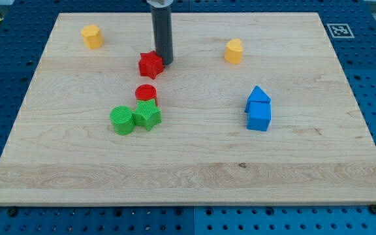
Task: Push the red star into the green circle
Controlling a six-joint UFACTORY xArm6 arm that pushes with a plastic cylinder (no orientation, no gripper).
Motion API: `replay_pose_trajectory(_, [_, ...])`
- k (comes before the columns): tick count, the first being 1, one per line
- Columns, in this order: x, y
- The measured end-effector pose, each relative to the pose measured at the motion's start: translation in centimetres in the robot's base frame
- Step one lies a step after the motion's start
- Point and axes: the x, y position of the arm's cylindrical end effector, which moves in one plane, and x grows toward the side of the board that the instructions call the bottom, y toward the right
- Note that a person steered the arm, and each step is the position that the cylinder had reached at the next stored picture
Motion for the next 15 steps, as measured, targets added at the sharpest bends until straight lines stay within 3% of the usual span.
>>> replay_pose_trajectory(4, [0.7,-7.6])
replay_pose_trajectory(7, [1.7,-2.6])
replay_pose_trajectory(10, [3.2,-4.6])
replay_pose_trajectory(13, [3.2,-2.4])
replay_pose_trajectory(15, [3.4,-6.7])
